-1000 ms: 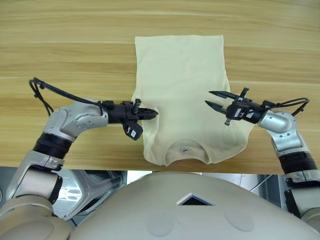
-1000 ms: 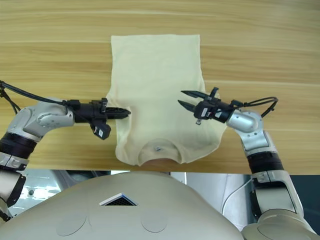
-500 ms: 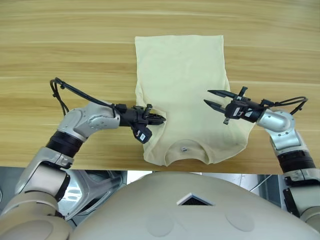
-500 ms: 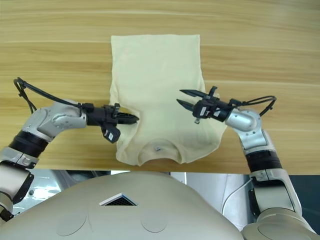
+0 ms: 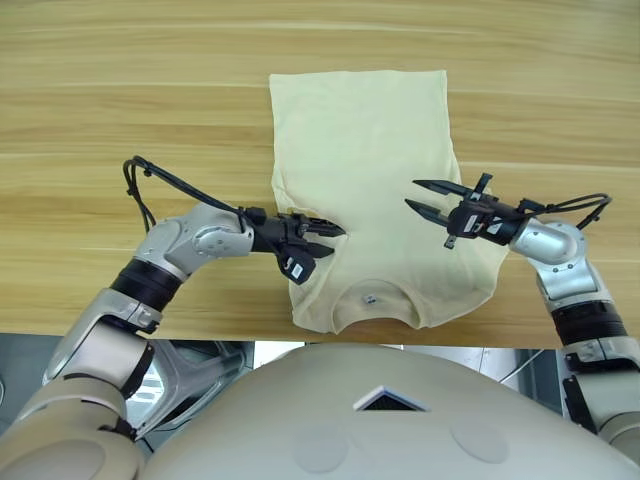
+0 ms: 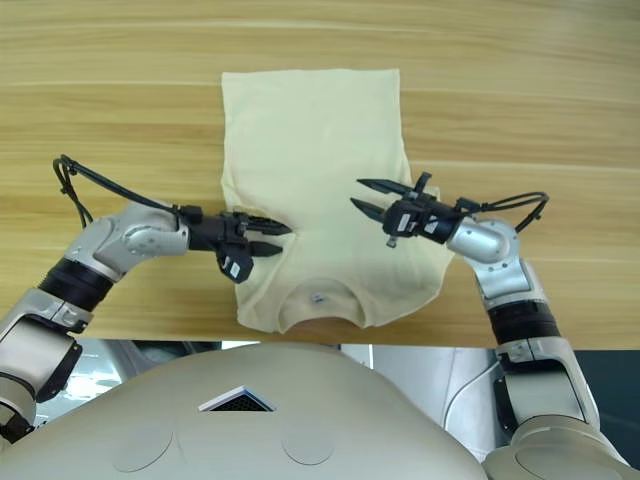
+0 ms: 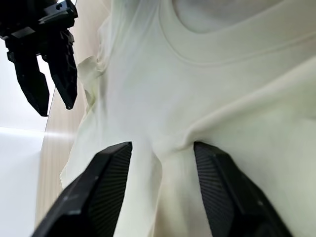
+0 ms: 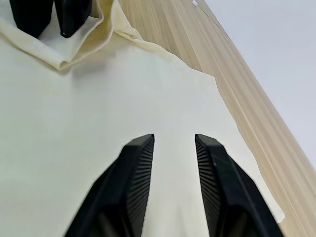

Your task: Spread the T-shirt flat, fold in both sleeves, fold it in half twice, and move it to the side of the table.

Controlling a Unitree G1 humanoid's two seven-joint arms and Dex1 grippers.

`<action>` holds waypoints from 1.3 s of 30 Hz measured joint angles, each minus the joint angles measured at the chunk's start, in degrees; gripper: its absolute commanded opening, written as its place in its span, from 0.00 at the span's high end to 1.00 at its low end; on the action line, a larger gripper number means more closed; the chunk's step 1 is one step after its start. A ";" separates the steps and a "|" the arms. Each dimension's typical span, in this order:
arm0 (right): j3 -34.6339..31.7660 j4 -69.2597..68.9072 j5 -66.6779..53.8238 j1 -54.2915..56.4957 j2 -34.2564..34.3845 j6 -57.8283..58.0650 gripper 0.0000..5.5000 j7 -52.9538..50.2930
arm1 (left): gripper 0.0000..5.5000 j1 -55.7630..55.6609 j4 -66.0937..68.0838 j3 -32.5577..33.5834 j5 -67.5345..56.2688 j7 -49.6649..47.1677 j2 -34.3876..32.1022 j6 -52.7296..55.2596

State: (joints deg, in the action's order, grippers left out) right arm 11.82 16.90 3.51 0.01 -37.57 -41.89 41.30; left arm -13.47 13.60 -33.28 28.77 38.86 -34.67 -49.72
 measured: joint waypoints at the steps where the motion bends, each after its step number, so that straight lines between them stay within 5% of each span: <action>1: 0.00 -0.01 0.00 0.00 0.01 0.00 0.72 0.00 | 0.45 0.20 -0.27 0.07 -1.91 0.02 0.11 -0.03; 8: -0.09 0.12 -0.02 0.08 0.10 -0.07 0.72 -0.03 | 0.24 6.72 -12.13 4.39 -24.65 2.46 -7.86 -0.05; 16: -0.17 0.36 -0.02 0.09 0.11 -0.09 0.72 -0.04 | 0.02 7.56 -2.57 13.26 -18.53 0.15 -12.11 0.97; 39: -0.54 1.34 0.02 0.20 0.07 -0.10 0.72 -0.06 | 0.02 2.75 10.63 13.54 -6.43 -5.11 -9.16 -0.92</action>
State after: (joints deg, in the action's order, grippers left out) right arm 11.28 18.24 3.53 0.22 -37.50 -41.99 41.24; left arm -10.72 24.23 -19.74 22.34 33.75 -43.83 -50.64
